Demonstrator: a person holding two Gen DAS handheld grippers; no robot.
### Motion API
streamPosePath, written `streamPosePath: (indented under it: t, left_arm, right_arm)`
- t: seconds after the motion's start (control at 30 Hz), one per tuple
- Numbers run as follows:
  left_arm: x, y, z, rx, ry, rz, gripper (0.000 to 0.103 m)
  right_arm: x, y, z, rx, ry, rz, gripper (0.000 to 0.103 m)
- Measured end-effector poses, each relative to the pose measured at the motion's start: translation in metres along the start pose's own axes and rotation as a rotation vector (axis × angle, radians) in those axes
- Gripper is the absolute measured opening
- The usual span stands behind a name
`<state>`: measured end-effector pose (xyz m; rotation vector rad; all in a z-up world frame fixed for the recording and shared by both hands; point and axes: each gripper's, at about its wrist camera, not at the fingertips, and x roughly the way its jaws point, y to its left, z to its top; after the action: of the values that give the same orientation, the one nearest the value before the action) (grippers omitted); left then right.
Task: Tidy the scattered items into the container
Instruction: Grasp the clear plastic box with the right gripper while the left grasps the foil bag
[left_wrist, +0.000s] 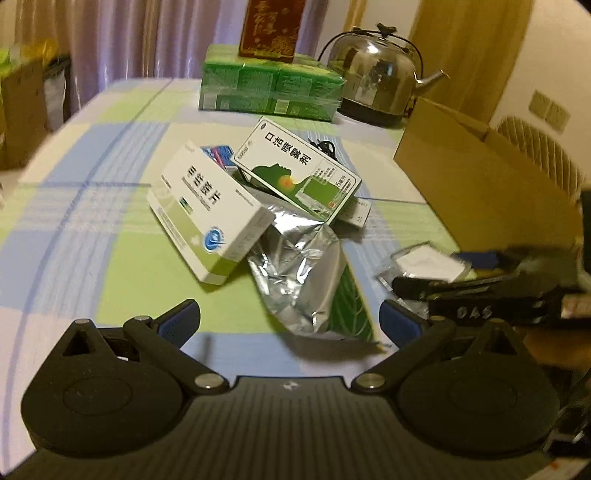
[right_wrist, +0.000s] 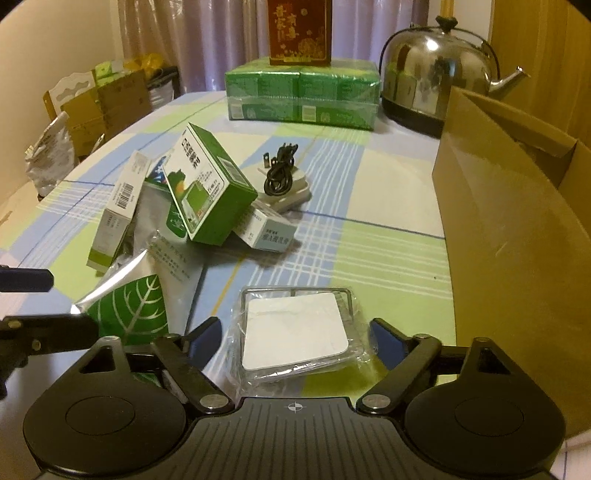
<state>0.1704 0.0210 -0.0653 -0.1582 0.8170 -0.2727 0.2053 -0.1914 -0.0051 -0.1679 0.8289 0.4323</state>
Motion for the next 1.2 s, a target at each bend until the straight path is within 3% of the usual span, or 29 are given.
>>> streamPosePath:
  t: [0.17, 0.27, 0.57, 0.63, 0.67, 0.7, 0.8, 1.03, 1.2]
  left_arm:
    - [0.014, 0.003, 0.008, -0.062, 0.018, -0.015, 0.1]
    - [0.023, 0.001, 0.012, -0.069, 0.035, -0.025, 0.092]
    - [0.047, -0.003, 0.027, -0.135, 0.077, -0.005, 0.092]
    - [0.053, -0.004, 0.03, -0.136, 0.091, 0.007, 0.087]
    - [0.055, -0.005, 0.03, -0.134, 0.1, 0.015, 0.073]
    - [0.056, -0.006, 0.031, -0.126, 0.103, 0.027, 0.064]
    - [0.053, -0.006, 0.029, -0.111, 0.109, 0.022, 0.055]
    - [0.029, -0.013, 0.018, 0.011, 0.19, 0.005, 0.052]
    - [0.0, -0.023, 0.003, 0.154, 0.275, -0.01, 0.051]
  right_arm:
    - [0.002, -0.002, 0.0, 0.001, 0.003, 0.001, 0.071]
    - [0.001, -0.002, 0.0, 0.001, 0.002, 0.007, 0.067]
    - [-0.001, -0.005, -0.001, 0.017, 0.0, 0.019, 0.065]
    - [-0.001, -0.005, 0.0, 0.019, -0.001, 0.02, 0.065]
    - [-0.001, -0.006, 0.0, 0.02, -0.001, 0.022, 0.065]
    - [-0.001, -0.006, 0.0, 0.021, -0.001, 0.023, 0.064]
    - [-0.002, -0.007, 0.0, 0.028, 0.003, 0.03, 0.063]
    - [-0.02, 0.0, -0.009, 0.022, 0.025, 0.073, 0.062]
    - [-0.04, 0.009, -0.023, -0.012, 0.037, 0.084, 0.062]
